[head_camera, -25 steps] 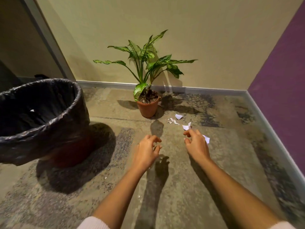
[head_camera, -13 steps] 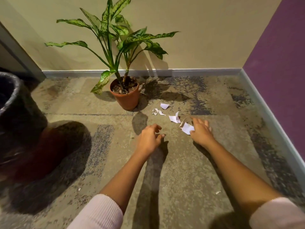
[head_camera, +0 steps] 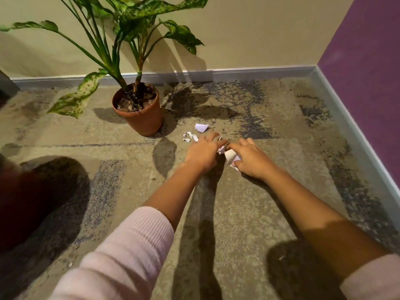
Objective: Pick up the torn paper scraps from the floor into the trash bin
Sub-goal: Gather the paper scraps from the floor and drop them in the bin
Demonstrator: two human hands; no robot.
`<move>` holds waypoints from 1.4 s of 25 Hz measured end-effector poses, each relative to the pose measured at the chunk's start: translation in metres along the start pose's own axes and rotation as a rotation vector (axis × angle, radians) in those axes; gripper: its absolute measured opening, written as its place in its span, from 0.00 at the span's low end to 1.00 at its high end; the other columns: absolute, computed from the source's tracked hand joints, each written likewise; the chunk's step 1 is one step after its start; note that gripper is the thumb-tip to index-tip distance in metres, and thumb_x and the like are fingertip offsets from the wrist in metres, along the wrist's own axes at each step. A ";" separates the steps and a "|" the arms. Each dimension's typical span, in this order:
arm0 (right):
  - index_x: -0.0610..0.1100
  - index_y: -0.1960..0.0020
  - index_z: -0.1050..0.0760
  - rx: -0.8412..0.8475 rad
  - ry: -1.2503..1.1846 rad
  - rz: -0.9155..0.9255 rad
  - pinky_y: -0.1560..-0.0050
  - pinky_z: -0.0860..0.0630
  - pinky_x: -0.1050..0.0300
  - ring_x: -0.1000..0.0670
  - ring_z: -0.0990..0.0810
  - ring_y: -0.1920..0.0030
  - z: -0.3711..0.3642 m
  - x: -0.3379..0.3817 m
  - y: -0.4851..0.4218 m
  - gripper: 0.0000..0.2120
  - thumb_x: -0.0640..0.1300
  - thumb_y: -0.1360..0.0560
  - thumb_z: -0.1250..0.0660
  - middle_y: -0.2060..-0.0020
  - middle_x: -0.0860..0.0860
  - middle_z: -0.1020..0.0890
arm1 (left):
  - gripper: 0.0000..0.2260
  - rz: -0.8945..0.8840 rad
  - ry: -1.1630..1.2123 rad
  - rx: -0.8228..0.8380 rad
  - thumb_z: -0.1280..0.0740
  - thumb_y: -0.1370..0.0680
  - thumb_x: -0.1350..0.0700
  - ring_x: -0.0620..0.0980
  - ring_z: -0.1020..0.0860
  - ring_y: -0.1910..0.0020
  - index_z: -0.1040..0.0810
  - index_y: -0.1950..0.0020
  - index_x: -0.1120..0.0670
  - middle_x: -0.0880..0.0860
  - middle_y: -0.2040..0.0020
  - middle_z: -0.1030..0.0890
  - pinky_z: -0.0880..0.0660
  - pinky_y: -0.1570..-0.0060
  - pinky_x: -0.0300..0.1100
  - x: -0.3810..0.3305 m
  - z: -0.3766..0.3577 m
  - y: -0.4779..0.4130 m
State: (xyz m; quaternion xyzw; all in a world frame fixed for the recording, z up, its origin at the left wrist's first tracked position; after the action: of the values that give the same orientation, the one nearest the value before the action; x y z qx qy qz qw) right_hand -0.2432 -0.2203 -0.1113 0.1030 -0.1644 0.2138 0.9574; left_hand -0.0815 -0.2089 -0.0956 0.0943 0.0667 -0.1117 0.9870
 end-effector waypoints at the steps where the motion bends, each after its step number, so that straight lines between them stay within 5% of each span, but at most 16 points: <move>1: 0.49 0.39 0.24 -0.004 -0.025 -0.020 0.42 0.28 0.49 0.43 0.30 0.41 0.001 -0.005 -0.001 0.19 0.42 0.29 0.29 0.44 0.47 0.24 | 0.27 -0.008 -0.047 0.014 0.35 0.25 0.61 0.58 0.33 0.31 0.33 0.27 0.44 0.53 0.28 0.35 0.30 0.38 0.53 -0.001 -0.004 -0.001; 3: 0.50 0.51 0.19 0.009 -0.087 -0.064 0.50 0.28 0.54 0.44 0.27 0.45 0.002 -0.014 -0.004 0.10 0.38 0.30 0.28 0.51 0.47 0.22 | 0.20 0.003 -0.032 -0.030 0.34 0.25 0.61 0.58 0.30 0.36 0.26 0.33 0.48 0.54 0.36 0.29 0.28 0.44 0.51 -0.001 -0.010 -0.001; 7: 0.49 0.62 0.19 -0.040 -0.335 -0.153 0.53 0.26 0.53 0.45 0.23 0.52 0.008 -0.018 -0.005 0.09 0.34 0.31 0.28 0.58 0.48 0.21 | 0.07 0.090 0.075 -0.190 0.36 0.23 0.58 0.61 0.22 0.47 0.21 0.47 0.56 0.56 0.48 0.22 0.27 0.58 0.50 0.011 -0.016 0.006; 11: 0.52 0.64 0.22 -0.122 -0.564 -0.229 0.61 0.28 0.59 0.44 0.23 0.49 0.015 -0.005 -0.022 0.10 0.39 0.29 0.27 0.52 0.44 0.21 | 0.06 0.228 0.288 -0.344 0.35 0.24 0.55 0.59 0.20 0.51 0.19 0.51 0.53 0.55 0.51 0.17 0.25 0.58 0.48 0.031 -0.011 0.030; 13: 0.52 0.63 0.21 -0.146 -0.510 -0.206 0.50 0.27 0.57 0.43 0.27 0.41 0.016 0.010 -0.042 0.08 0.42 0.30 0.25 0.46 0.43 0.23 | 0.07 0.340 0.371 -0.393 0.34 0.23 0.51 0.58 0.20 0.55 0.20 0.55 0.54 0.55 0.56 0.17 0.28 0.61 0.46 0.049 -0.004 0.039; 16: 0.43 0.56 0.18 -0.074 -0.304 -0.084 0.35 0.38 0.57 0.44 0.36 0.32 0.014 0.034 -0.078 0.04 0.38 0.31 0.26 0.35 0.45 0.28 | 0.11 0.382 0.454 -0.331 0.34 0.22 0.51 0.57 0.23 0.60 0.27 0.60 0.57 0.55 0.63 0.22 0.36 0.63 0.42 0.073 0.001 0.038; 19: 0.44 0.58 0.20 0.068 -0.084 0.007 0.32 0.36 0.51 0.44 0.37 0.29 0.008 0.056 -0.108 0.05 0.35 0.31 0.29 0.27 0.47 0.34 | 0.07 0.330 0.444 -0.237 0.33 0.25 0.61 0.60 0.23 0.52 0.31 0.52 0.58 0.60 0.53 0.23 0.35 0.60 0.44 0.079 -0.002 0.024; 23: 0.47 0.58 0.27 0.074 0.018 -0.014 0.53 0.26 0.53 0.43 0.23 0.49 0.000 0.075 -0.114 0.09 0.34 0.31 0.34 0.49 0.46 0.23 | 0.39 0.338 0.412 -0.072 0.32 0.25 0.64 0.61 0.25 0.47 0.50 0.22 0.48 0.62 0.32 0.39 0.29 0.47 0.49 0.080 0.002 0.008; 25: 0.49 0.59 0.27 -0.015 -0.001 -0.032 0.58 0.28 0.55 0.45 0.22 0.55 -0.001 0.073 -0.105 0.09 0.34 0.29 0.34 0.57 0.48 0.23 | 0.39 0.262 0.291 0.020 0.33 0.24 0.63 0.62 0.27 0.39 0.51 0.21 0.45 0.60 0.26 0.46 0.30 0.39 0.49 0.084 0.004 0.000; 27: 0.50 0.62 0.25 -0.093 -0.084 -0.057 0.59 0.25 0.54 0.45 0.21 0.56 -0.002 0.068 -0.089 0.11 0.35 0.29 0.34 0.58 0.48 0.21 | 0.33 0.174 0.179 0.112 0.33 0.25 0.63 0.60 0.32 0.30 0.41 0.22 0.46 0.57 0.24 0.46 0.32 0.32 0.47 0.088 0.004 -0.006; 32: 0.43 0.56 0.18 -0.287 -0.343 -0.162 0.55 0.22 0.51 0.46 0.21 0.53 0.007 0.048 -0.041 0.09 0.33 0.29 0.35 0.54 0.46 0.17 | 0.23 0.071 0.134 0.054 0.33 0.27 0.61 0.57 0.30 0.34 0.26 0.31 0.52 0.55 0.33 0.30 0.30 0.36 0.49 0.084 0.004 0.003; 35: 0.44 0.54 0.18 -0.372 -0.484 -0.286 0.62 0.24 0.62 0.49 0.21 0.56 0.021 0.031 -0.018 0.11 0.32 0.27 0.36 0.53 0.46 0.17 | 0.18 0.062 0.189 0.027 0.34 0.25 0.60 0.59 0.27 0.38 0.22 0.35 0.56 0.58 0.38 0.26 0.28 0.39 0.48 0.083 0.006 0.022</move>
State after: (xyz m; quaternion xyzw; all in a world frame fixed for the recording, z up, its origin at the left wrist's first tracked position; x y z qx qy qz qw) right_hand -0.2141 -0.2304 -0.0829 -0.0035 -0.4070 0.0128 0.9133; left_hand 0.0046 -0.2062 -0.0986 0.1197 0.1550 -0.0724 0.9780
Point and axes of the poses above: each hand's wrist, its own y-axis away from the middle knuckle, its own z-axis out of the back of the hand, x = y × z, the point moved 1 cm from there along -y, towards the middle knuckle
